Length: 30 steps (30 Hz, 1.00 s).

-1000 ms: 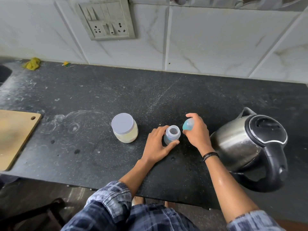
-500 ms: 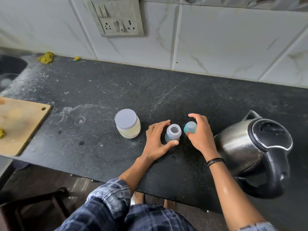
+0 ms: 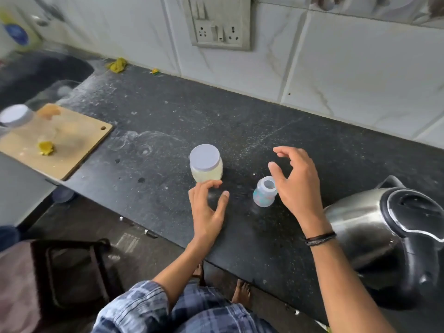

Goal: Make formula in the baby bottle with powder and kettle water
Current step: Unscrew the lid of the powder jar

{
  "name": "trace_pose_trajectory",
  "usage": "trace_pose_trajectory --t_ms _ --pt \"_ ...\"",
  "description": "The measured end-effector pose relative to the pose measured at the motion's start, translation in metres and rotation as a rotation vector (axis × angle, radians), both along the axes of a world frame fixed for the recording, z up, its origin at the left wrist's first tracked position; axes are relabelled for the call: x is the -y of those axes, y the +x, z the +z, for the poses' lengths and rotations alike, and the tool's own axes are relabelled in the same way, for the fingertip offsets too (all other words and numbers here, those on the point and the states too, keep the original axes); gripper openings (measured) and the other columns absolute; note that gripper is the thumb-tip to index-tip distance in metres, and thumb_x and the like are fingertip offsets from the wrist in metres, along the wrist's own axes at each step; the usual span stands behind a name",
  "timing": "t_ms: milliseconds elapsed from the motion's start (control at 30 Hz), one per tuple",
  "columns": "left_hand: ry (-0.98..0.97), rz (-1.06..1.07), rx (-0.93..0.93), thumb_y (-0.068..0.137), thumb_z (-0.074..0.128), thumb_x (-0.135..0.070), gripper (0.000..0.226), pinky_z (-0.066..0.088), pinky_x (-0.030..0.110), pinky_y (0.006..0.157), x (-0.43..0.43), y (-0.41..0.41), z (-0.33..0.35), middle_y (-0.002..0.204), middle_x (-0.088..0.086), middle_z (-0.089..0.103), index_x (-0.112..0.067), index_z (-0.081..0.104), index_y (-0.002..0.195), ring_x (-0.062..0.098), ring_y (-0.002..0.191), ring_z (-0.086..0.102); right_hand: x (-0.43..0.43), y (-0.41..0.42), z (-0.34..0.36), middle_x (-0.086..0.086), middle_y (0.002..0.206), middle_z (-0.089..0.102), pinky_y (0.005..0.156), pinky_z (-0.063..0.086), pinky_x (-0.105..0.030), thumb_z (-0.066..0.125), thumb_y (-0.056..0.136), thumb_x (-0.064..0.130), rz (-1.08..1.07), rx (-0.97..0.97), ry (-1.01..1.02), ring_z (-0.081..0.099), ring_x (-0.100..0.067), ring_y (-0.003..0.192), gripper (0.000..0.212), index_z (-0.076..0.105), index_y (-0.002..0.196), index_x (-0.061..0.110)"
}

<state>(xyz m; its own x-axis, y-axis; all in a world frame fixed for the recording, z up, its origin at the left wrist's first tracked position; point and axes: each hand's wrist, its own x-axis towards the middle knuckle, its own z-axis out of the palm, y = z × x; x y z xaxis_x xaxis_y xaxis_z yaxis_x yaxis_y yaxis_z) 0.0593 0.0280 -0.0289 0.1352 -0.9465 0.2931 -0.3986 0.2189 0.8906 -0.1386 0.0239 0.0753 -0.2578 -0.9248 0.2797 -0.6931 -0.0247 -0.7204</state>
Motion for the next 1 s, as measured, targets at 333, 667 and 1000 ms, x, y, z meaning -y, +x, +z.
trace_pose_trajectory --t_ms 333,667,1000 --pt "0.177 0.090 -0.159 0.069 0.090 -0.029 0.090 0.040 0.043 0.110 0.043 0.032 -0.014 0.134 -0.009 0.035 -0.026 0.035 0.140 0.014 0.127 0.041 0.057 0.085 0.002 -0.004 0.141 0.052 0.103 0.044 -0.035 0.067 0.097 0.041 0.290 -0.242 0.315 0.052 -0.024 0.128 0.058 0.053 0.147 0.016" --pt "0.346 -0.235 -0.078 0.060 0.087 -0.059 0.130 0.024 0.034 0.122 0.079 0.059 -0.010 0.159 -0.013 0.024 -0.023 0.012 0.160 0.003 0.146 0.022 0.083 0.128 -0.010 -0.004 0.148 0.041 0.106 0.042 -0.036 0.075 0.085 0.056 0.229 -0.365 0.446 0.042 -0.026 0.135 0.092 0.036 0.157 0.013" --pt "0.299 -0.294 -0.092 0.061 0.096 -0.035 0.088 0.043 0.017 0.097 0.094 0.057 0.002 0.128 -0.028 0.056 -0.058 0.041 0.126 -0.003 0.121 0.055 0.096 0.125 -0.008 -0.005 0.132 0.043 0.099 0.040 -0.031 0.085 0.077 0.049 0.209 -0.305 0.490 0.047 -0.024 0.125 0.089 0.047 0.149 0.015"
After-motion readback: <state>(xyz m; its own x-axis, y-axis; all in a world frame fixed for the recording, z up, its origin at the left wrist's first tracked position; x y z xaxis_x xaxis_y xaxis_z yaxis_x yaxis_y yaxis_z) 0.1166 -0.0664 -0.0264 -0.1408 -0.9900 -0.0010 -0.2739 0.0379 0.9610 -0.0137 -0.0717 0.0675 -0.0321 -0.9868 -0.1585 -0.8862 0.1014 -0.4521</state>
